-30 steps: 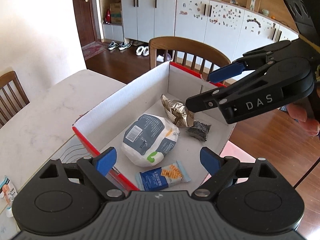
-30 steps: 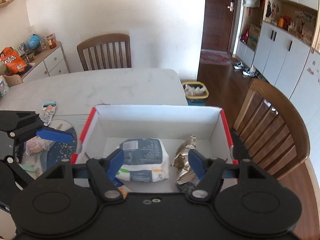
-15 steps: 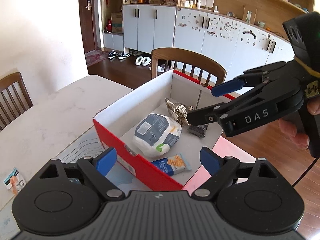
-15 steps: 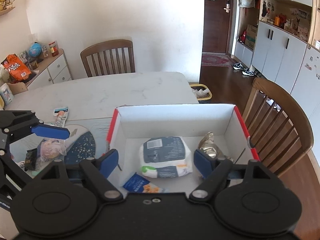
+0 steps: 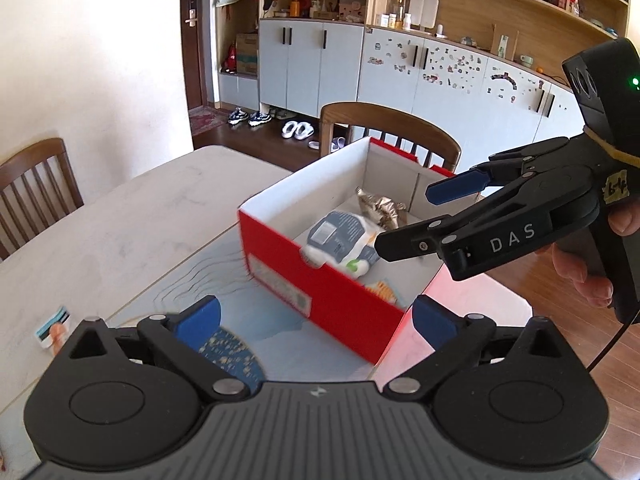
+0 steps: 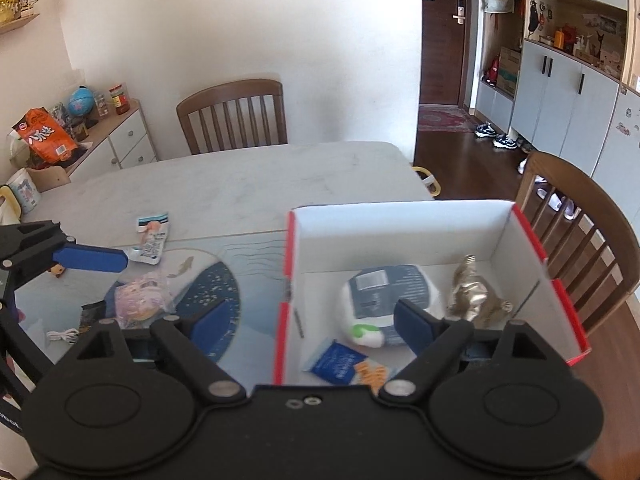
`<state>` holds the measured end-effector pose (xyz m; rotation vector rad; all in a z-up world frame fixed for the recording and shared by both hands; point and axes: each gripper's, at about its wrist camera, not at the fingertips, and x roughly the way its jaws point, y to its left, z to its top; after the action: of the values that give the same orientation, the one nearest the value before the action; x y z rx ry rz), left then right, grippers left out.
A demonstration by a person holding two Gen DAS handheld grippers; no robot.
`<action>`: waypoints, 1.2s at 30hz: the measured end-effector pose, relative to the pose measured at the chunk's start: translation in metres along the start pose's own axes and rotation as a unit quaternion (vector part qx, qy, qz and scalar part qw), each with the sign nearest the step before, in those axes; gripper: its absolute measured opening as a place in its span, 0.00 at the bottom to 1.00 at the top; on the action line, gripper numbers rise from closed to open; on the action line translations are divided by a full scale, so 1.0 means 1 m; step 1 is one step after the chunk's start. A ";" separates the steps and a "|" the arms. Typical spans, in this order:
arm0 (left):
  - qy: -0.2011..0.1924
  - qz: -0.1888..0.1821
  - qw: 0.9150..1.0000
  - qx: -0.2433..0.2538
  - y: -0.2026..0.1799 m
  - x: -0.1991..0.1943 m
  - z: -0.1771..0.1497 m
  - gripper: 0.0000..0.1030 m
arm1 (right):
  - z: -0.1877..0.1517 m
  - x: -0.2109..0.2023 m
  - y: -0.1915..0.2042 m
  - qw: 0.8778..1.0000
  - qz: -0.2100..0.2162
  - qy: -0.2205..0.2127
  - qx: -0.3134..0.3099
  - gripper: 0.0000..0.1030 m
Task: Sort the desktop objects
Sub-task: 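Withdraw both tools from the red shoebox back toward the table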
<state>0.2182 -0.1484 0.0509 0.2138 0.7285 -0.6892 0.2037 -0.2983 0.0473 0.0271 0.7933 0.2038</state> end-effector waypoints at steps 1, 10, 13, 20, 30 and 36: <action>0.001 0.000 1.000 -0.003 0.004 -0.002 -0.003 0.99 | 0.000 0.001 0.005 1.000 0.000 0.001 -0.001 0.87; -0.004 0.005 1.000 -0.026 0.036 -0.023 -0.028 1.00 | -0.001 0.011 0.043 1.000 0.013 -0.001 -0.011 0.89; -0.002 0.008 0.999 -0.037 0.047 -0.028 -0.038 1.00 | -0.001 0.016 0.056 1.000 0.015 -0.001 -0.019 0.90; -0.004 0.018 0.998 -0.052 0.069 -0.039 -0.057 1.00 | -0.001 0.029 0.079 0.999 0.026 0.004 -0.020 0.91; -0.010 0.037 0.997 -0.067 0.092 -0.051 -0.080 1.00 | -0.001 0.045 0.108 0.999 0.033 0.008 -0.036 0.91; -0.016 0.053 0.995 -0.087 0.108 -0.059 -0.094 1.00 | -0.001 0.056 0.120 0.999 0.035 0.009 -0.039 0.91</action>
<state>0.2056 0.0021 0.0163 0.0810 0.7363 -0.5233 0.2205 -0.1699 0.0190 -0.0204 0.8019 0.3025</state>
